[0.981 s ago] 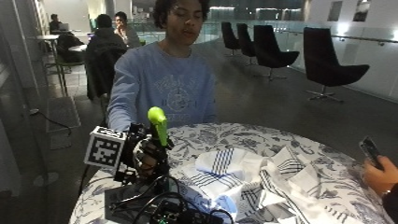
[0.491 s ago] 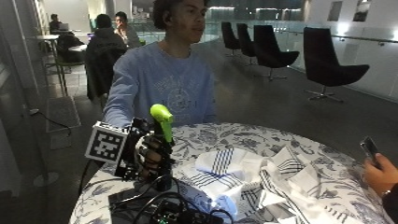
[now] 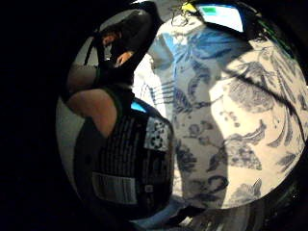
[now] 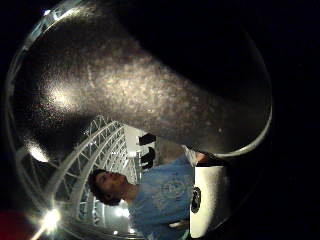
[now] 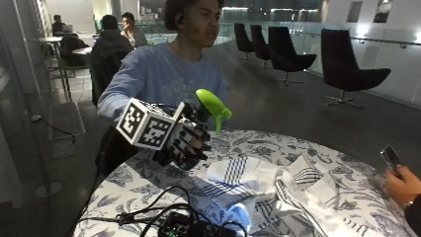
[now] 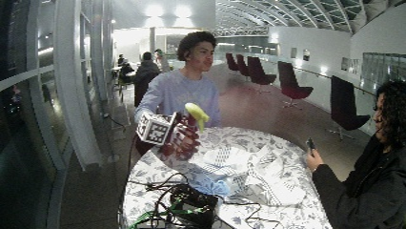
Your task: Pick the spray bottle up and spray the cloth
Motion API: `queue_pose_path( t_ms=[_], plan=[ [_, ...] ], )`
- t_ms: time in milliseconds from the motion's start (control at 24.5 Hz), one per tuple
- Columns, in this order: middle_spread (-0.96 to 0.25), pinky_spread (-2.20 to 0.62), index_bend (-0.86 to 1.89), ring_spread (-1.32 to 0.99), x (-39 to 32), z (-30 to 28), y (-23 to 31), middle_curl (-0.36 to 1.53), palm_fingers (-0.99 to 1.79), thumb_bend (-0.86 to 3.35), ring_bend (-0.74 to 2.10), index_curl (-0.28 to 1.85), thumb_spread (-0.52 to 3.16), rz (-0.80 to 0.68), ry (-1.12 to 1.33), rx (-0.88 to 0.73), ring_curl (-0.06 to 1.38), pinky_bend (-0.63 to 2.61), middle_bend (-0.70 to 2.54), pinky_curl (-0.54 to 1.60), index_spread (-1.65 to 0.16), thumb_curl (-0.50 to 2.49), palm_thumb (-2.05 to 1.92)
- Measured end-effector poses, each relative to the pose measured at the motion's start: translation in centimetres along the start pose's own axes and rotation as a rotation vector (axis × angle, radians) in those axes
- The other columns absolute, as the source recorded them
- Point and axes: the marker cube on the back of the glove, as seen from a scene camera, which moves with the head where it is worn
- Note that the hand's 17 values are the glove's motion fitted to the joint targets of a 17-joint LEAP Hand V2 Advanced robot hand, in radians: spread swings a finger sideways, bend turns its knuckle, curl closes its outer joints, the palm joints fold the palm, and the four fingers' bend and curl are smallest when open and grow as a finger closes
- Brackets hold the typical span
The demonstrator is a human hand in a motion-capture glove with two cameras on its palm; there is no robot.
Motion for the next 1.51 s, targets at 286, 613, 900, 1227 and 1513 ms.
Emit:
queue_pose_path(
  t_ms=[286,613,900,1227,1513],
  plan=[
    [-0.07,0.24,0.14,0.01,-1.5,2.5,-2.1,0.44,1.04,-0.03,0.41,0.4,0.63,0.102,0.045,-0.149,0.37,0.17,0.24,0.3,-0.2,0.66,1.01],
    [-0.07,0.22,0.13,0.02,-2.6,4.7,-4.0,0.45,1.05,-0.03,0.43,0.39,0.62,0.2,0.118,-0.221,0.38,0.18,0.23,0.3,-0.19,0.68,1.0],
    [-0.06,0.22,0.13,0.02,-3.6,6.7,-4.6,0.46,1.07,-0.03,0.42,0.4,0.62,0.209,0.182,-0.262,0.38,0.19,0.22,0.31,-0.18,0.7,0.99],
    [-0.05,0.21,0.13,0.03,-3.9,7.1,-4.6,0.47,1.07,-0.03,0.41,0.39,0.62,0.225,0.198,-0.279,0.38,0.2,0.22,0.32,-0.18,0.71,0.98],
    [-0.05,0.22,0.13,0.03,-3.6,7.5,-4.3,0.47,1.08,-0.03,0.41,0.39,0.62,0.254,0.227,-0.295,0.38,0.2,0.22,0.33,-0.18,0.72,0.98]
  ],
)
